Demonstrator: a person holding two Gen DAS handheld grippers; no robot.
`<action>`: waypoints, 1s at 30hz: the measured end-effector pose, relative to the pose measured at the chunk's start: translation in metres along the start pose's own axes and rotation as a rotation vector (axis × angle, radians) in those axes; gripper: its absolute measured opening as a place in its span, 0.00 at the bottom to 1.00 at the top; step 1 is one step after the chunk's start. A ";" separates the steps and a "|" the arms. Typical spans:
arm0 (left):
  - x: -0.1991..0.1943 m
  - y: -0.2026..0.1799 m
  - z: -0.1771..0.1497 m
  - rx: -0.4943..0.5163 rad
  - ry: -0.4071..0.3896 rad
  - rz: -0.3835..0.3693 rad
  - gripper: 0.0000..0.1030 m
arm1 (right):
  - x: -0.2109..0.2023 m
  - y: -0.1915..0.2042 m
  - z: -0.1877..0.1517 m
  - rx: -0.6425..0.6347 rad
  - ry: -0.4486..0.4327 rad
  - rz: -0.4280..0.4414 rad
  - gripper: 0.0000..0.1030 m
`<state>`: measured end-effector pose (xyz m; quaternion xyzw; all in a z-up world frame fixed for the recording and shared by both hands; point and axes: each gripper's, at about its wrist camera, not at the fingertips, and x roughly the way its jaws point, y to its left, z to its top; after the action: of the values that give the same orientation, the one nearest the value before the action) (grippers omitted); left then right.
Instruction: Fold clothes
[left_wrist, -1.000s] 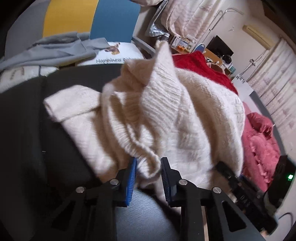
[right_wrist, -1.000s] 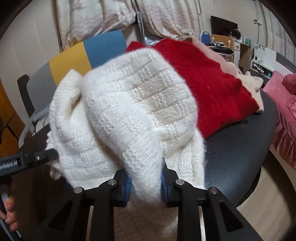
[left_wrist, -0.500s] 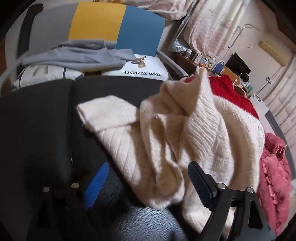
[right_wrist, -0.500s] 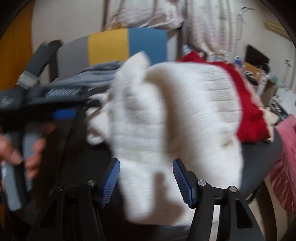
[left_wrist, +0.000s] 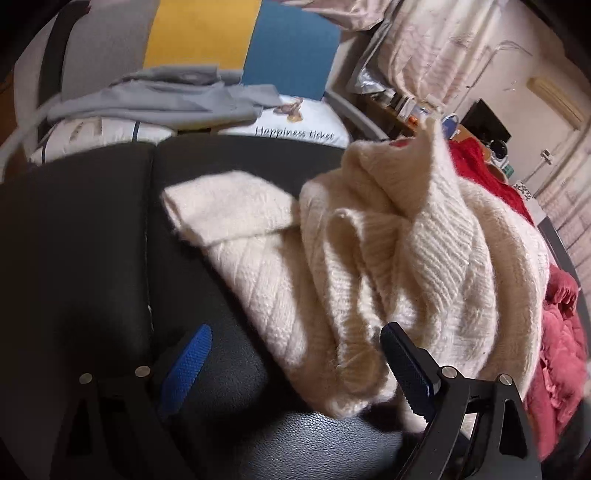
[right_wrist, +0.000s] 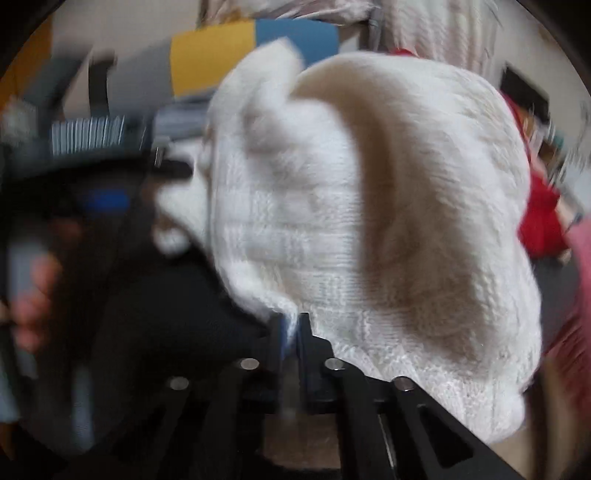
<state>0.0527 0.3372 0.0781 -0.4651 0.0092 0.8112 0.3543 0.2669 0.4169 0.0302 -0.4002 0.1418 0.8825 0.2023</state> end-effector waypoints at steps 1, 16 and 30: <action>-0.003 -0.001 0.000 0.020 -0.017 0.004 0.92 | -0.015 -0.012 0.004 0.049 -0.052 0.005 0.05; -0.005 -0.024 0.005 0.146 -0.030 0.032 0.99 | -0.037 -0.117 0.053 0.245 -0.171 -0.127 0.08; -0.010 -0.083 0.005 0.323 -0.053 0.025 1.00 | -0.080 0.006 0.031 -0.260 -0.182 0.014 0.28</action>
<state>0.1001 0.3952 0.1149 -0.3805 0.1359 0.8156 0.4143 0.2914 0.4051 0.1119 -0.3404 0.0102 0.9274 0.1546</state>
